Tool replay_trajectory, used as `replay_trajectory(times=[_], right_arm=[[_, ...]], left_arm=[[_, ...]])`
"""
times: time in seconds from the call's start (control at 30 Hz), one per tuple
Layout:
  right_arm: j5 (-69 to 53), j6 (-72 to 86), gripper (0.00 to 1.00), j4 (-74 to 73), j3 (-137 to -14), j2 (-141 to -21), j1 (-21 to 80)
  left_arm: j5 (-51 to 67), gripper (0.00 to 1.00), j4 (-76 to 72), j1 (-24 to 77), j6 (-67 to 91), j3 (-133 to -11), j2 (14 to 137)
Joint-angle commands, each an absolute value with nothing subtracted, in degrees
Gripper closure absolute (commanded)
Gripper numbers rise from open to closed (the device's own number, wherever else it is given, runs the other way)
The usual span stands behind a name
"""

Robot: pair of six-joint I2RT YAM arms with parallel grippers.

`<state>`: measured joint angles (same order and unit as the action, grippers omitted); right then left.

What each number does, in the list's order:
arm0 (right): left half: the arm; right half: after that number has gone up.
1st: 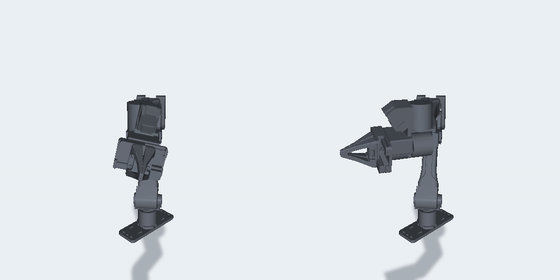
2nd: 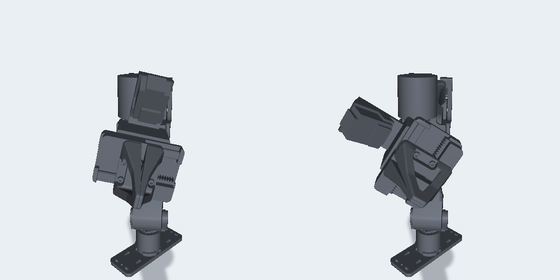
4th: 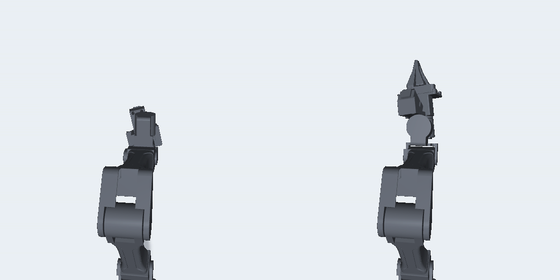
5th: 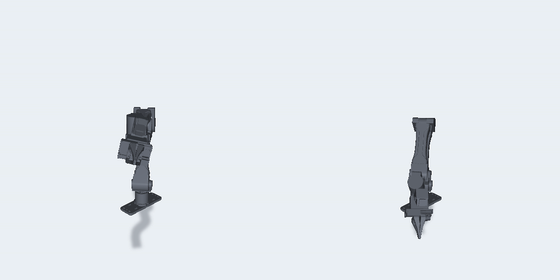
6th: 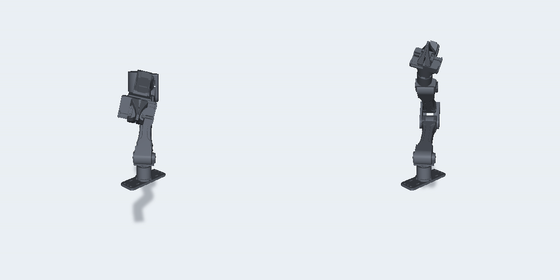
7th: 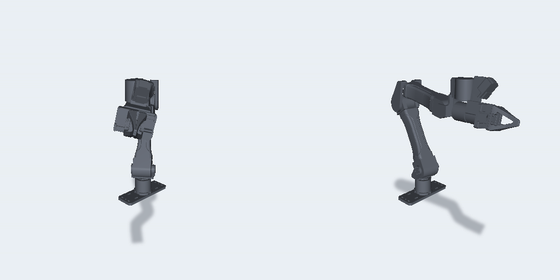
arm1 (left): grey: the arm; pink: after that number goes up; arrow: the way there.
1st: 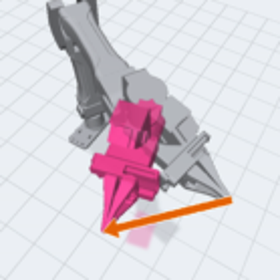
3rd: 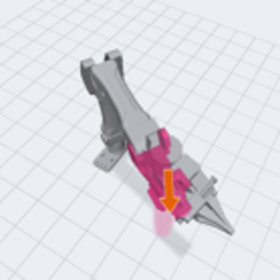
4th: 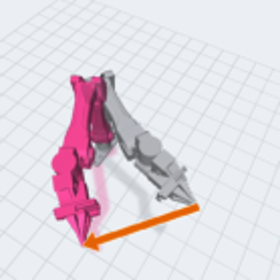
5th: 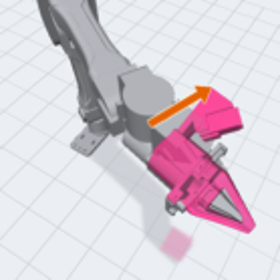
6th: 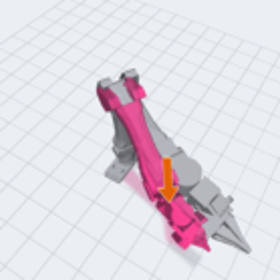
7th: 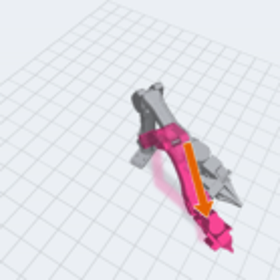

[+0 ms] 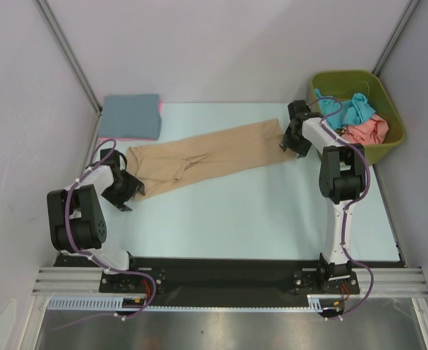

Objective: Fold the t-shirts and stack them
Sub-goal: Fold the tshirt

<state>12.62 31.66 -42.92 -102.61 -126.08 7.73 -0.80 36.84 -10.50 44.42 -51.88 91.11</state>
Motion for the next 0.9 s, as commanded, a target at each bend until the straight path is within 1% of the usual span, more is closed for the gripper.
replay_trajectory(times=[0.0,0.23,0.27,0.43,0.47,0.5,0.53,0.57,0.6,0.63,0.7,0.73,0.77,0.83,0.87], right_arm=[[13.8,31.2,0.39,-42.8,-103.7,-126.7,8.2],[14.4,31.4,0.45,-41.3,-100.8,-126.7,8.3],[14.4,31.6,0.45,-41.1,-100.5,-126.7,8.3],[14.3,32.3,0.48,-40.2,-99.1,-127.3,8.3],[14.3,32.3,0.51,-39.6,-98.5,-127.2,8.3],[14.8,32.3,0.53,-38.9,-97.7,-127.3,8.3],[14.9,32.2,0.57,-38.6,-97.5,-127.3,8.3],[15.1,32.1,0.58,-38.4,-97.4,-127.4,8.3],[15.6,31.7,0.64,-38.2,-97.2,-127.5,8.4],[15.9,31.1,0.75,-37.6,-96.8,-127.5,8.5],[17.1,30.2,0.86,-36.5,-96.4,-127.4,8.8],[17.7,28.8,0.95,-36.0,-95.9,-127.3,9.1],[17.9,27.9,1.0,-35.7,-95.6,-127.1,9.1],[19.3,26.2,1.0,-34.5,-95.0,-126.6,9.6],[20.2,25.0,1.0,-34.6,-94.1,-125.8,9.9]], left_arm=[[-0.4,0.25,33.7,-11.1,43.8,-53.4,92.1],[-0.8,0.32,32.9,-11.2,43.1,-53.4,93.3],[-0.7,0.36,32.8,-11.2,43.0,-53.2,93.4],[-0.4,0.43,32.3,-11.3,42.8,-52.1,93.3],[-0.4,0.46,32.2,-11.3,42.7,-52.1,93.2],[-0.4,0.47,32.3,-11.3,42.6,-52.1,93.1],[-0.4,0.49,32.1,-11.3,42.4,-52.1,93.0],[-0.4,0.52,32.2,-11.3,42.3,-52.1,93.1],[-0.5,0.54,32.3,-11.3,42.1,-52.3,93.0],[-0.6,0.56,32.3,-11.4,41.9,-52.4,93.1],[-0.8,0.62,32.2,-11.5,41.7,-52.4,93.1],[-1.1,0.64,32.0,-11.6,41.5,-52.4,93.3],[-1.0,0.69,31.9,-11.7,41.2,-52.5,93.4],[-1.5,0.77,31.6,-11.7,40.4,-52.7,93.8],[-1.8,0.85,31.6,-11.7,40.2,-52.9,94.1]])
